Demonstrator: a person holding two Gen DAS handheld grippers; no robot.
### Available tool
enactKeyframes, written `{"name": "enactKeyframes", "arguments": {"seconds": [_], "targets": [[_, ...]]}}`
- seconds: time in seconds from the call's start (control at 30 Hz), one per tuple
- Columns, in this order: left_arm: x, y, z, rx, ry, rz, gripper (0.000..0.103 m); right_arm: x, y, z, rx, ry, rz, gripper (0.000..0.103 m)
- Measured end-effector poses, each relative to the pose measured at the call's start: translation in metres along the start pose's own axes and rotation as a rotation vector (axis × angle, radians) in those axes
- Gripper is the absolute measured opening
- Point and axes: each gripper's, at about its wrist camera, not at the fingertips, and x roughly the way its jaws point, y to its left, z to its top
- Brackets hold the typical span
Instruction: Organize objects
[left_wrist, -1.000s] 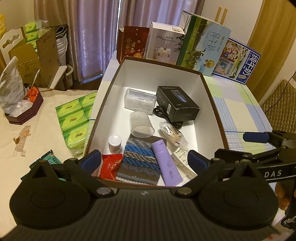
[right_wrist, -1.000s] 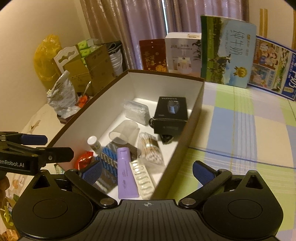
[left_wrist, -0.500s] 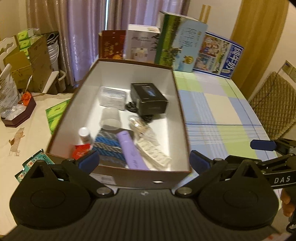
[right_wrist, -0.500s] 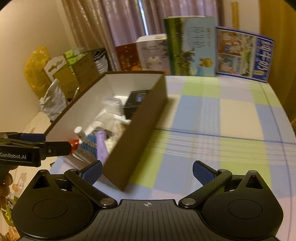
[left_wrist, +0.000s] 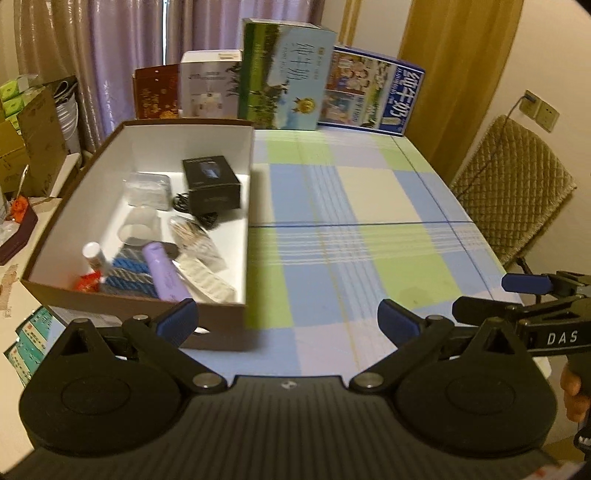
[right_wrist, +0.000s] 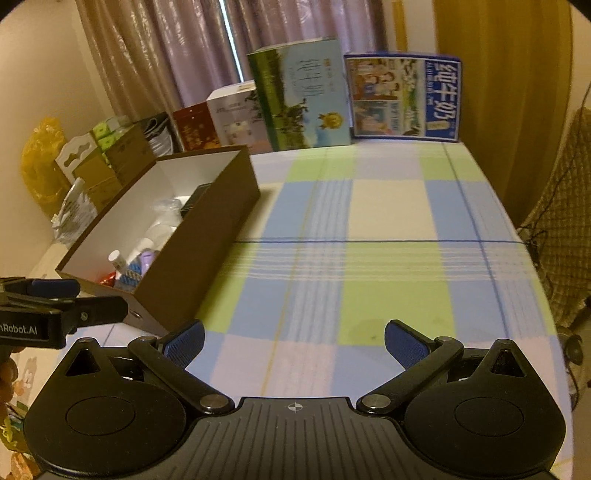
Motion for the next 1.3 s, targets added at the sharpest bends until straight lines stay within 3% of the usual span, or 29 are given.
{"name": "enactKeyframes", "arguments": {"seconds": [0.47, 1.3], "targets": [[-0.017, -0.064, -0.03, 0.02, 0.007, 0.038, 0.101, -0.046, -0.043, -0.028, -0.001, -0.001, -0.006, 0.101], [-0.035, -0.118, -0.063, 0.02, 0.009, 0.041, 0.101, -0.087, -0.084, -0.058, 0.02, 0.008, -0.034, 0.101]]}}
